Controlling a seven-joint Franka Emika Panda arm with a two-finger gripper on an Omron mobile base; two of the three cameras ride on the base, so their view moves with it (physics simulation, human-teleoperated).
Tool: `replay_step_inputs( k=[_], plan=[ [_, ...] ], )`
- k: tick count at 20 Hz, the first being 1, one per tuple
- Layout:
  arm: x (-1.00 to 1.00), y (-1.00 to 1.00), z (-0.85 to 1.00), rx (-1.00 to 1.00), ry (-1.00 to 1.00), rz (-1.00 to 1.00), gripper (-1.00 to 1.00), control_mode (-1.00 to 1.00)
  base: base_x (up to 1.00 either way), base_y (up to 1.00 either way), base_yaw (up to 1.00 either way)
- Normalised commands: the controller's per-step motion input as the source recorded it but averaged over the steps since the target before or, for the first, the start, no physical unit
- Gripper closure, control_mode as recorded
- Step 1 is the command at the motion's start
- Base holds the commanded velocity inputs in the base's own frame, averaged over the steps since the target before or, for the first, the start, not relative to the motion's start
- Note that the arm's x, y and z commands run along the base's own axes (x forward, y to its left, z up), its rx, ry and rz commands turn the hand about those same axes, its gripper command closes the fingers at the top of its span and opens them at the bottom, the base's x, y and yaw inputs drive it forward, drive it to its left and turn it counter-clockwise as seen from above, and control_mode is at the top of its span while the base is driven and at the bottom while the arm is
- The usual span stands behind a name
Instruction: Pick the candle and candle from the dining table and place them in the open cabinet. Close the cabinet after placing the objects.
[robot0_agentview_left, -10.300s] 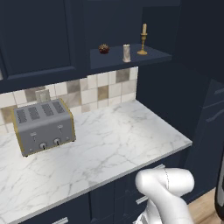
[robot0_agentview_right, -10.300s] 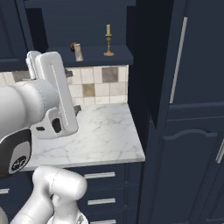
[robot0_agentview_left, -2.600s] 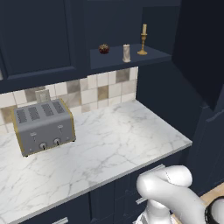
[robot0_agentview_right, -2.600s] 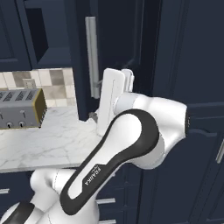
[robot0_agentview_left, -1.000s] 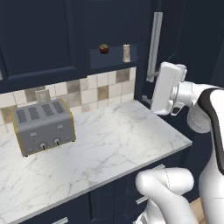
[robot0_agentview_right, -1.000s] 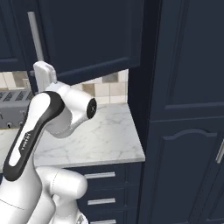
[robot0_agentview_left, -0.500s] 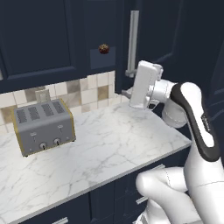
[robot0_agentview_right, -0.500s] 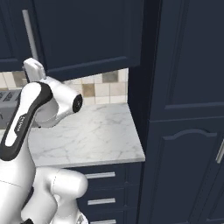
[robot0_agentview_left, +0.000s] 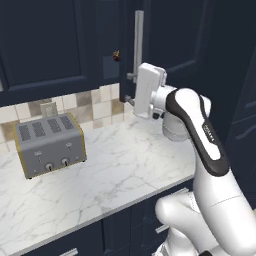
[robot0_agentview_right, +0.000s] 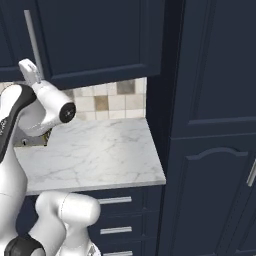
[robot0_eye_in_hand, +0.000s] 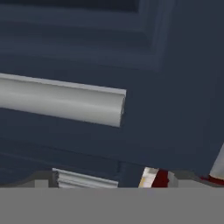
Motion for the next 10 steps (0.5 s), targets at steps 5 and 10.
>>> replay_step_inputs(
  k=[5, 10],
  plan=[
    [0.34, 0.20, 0.28, 0.00, 0.04, -0.19, -1.00, -1.00, 0.00, 0.00, 0.00],
    [0.45, 0.05, 0.20, 0.00, 0.00, -0.15, -1.00, -1.00, 0.00, 0.00, 0.00]
  ],
)
